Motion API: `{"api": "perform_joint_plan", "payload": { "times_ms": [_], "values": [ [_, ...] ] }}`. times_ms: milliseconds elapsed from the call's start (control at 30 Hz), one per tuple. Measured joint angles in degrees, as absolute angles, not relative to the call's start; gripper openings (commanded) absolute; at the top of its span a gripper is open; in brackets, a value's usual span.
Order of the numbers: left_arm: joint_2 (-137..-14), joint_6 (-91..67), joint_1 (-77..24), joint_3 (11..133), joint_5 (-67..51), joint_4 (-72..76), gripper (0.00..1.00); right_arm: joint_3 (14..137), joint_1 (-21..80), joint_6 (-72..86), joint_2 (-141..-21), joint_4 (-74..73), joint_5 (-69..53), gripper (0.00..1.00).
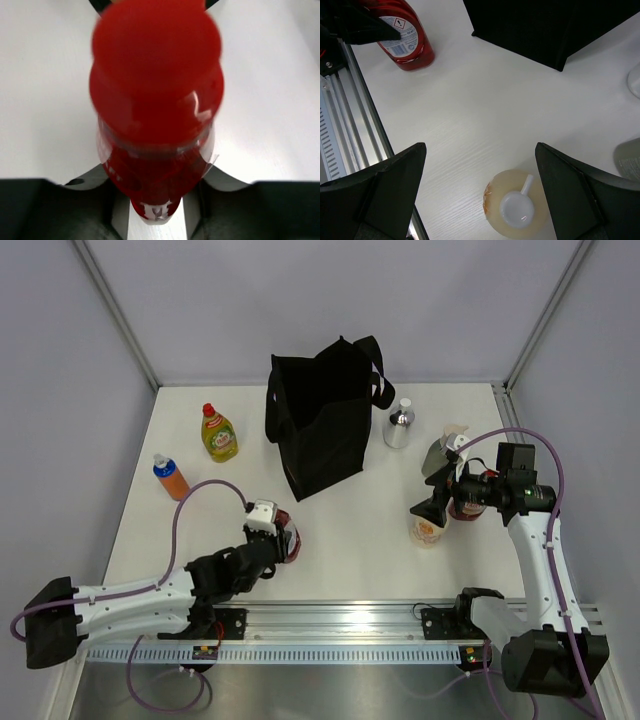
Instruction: Place the personal care products into the canvas bag
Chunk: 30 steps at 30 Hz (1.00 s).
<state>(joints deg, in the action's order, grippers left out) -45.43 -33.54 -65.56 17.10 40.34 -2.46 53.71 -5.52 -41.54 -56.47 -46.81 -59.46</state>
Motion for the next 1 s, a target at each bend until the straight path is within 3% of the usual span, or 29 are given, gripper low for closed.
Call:
{"api": "perform_joint_plan", "payload": {
  "times_ms": [233,400,633,1000],
  "values": [
    [-45.4,-28.8,-65.6,18.6,39.6,-4.8,0.09,53.7,-5.5,-41.8,-56.7,-47.9,-59.4,1.0],
    [-45.4,-25.3,-65.6,26.7,37.8,-11.3,0.07,53.7,-5.5,-41.8,-56.7,-47.9,-59.3,0.99],
    [-52.1,-17.6,-63.0,51.1,34.2,-13.5,0.06,53.7,-5.5,-42.1,-56.4,-48.0,-59.2,0.99],
    [-80.1,-11.5,-39.6,90.7,14.6,-10.1,0.06,53.7,-5.5,-42.6,-55.0,-48.6,-59.3,0.99]
  ]
}}
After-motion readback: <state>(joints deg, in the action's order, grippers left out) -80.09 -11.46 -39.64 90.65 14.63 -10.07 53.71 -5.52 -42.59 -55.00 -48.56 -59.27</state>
